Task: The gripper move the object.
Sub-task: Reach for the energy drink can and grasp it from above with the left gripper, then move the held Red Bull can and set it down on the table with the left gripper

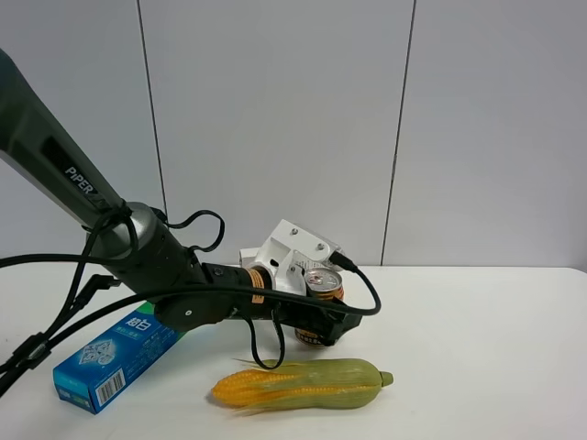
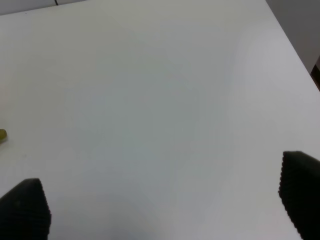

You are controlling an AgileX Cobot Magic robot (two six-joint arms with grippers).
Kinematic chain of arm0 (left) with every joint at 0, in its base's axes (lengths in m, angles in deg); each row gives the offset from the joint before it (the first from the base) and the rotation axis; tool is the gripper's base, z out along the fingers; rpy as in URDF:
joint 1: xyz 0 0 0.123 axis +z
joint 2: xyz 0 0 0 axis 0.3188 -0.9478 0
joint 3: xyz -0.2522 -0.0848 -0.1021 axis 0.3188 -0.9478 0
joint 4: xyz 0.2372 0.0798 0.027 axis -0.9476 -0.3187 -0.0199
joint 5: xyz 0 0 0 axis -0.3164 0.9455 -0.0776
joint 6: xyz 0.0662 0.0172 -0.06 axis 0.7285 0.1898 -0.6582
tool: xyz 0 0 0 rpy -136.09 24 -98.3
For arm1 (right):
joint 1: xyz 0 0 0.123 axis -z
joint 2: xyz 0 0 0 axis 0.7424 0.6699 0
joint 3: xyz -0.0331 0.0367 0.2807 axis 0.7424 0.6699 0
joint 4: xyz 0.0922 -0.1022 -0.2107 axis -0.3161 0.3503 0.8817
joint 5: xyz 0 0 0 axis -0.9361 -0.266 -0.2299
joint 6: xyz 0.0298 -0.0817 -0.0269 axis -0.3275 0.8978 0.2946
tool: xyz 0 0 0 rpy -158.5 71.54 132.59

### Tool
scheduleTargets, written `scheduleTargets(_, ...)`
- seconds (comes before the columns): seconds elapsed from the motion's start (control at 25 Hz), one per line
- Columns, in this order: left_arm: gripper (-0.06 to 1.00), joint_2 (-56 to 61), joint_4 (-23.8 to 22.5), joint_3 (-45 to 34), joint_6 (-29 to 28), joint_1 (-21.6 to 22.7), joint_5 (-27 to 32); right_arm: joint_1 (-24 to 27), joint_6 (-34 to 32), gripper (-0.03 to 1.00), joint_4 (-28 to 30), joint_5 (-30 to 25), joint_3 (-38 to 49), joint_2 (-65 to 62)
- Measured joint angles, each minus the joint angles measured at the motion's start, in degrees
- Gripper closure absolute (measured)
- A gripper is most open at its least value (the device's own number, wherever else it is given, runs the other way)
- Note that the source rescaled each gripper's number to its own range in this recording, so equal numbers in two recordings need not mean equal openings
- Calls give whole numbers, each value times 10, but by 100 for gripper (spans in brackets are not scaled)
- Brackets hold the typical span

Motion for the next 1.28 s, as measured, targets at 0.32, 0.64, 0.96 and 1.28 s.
scheduleTargets(0.32,92,0,1,0,-3,2,6,0,0,-3,0,0,0,0)
scheduleTargets(0.64,92,17,-3,0,-25,2,29,0,0,-3,0,0,0,0)
scheduleTargets(0.96,92,86,-27,-1,-121,-9,35,0,0,-3,0,0,0,0)
scheduleTargets(1.28,92,117,-26,-1,-130,-55,41,0,-8,-3,5,0,0,0)
